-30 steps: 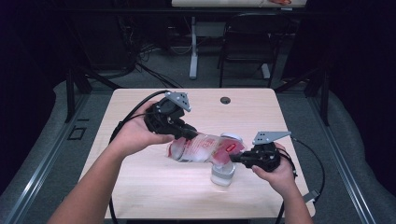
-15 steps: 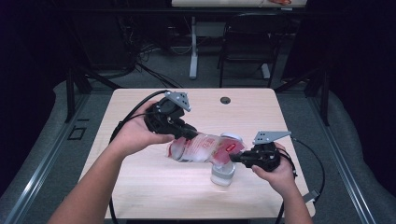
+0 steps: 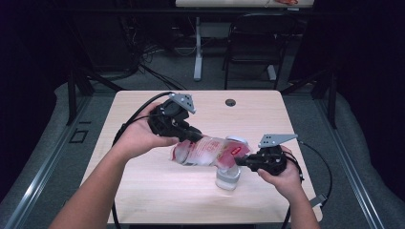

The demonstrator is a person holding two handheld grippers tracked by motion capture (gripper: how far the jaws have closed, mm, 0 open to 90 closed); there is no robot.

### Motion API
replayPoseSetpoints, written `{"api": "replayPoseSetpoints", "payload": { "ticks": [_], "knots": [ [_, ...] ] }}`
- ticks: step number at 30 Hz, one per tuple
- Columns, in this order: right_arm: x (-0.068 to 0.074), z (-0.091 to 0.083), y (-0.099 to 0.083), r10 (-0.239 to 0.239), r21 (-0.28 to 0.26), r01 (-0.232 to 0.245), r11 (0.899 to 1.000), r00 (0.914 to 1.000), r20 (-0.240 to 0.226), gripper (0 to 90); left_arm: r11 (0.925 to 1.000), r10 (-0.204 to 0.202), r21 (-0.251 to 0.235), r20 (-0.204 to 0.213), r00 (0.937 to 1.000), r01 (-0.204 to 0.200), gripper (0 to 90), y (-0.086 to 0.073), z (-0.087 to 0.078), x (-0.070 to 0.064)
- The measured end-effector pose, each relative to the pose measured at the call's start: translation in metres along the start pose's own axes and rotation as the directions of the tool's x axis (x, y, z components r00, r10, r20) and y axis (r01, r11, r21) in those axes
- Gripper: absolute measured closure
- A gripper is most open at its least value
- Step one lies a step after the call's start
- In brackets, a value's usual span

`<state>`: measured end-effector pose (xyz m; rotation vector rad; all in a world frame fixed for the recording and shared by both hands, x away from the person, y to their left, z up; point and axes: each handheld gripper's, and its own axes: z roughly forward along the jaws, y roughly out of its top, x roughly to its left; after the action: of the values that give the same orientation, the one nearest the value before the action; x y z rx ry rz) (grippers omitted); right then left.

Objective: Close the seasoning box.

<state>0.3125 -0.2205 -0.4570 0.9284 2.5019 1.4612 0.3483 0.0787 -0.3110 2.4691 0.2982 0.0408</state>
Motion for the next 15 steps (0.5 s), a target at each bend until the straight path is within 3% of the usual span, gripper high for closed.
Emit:
{"api": "replayPoseSetpoints", "payload": {
  "ticks": [15],
  "knots": [
    [-0.0003,0.0,-0.0003,0.002,-0.001,-0.002,1.0,1.0,0.001,84.1,1.0,-0.001,0.003,0.0,1.0,0.001,81.1,0.0012,0.0002,0.0001]
  ]
}}
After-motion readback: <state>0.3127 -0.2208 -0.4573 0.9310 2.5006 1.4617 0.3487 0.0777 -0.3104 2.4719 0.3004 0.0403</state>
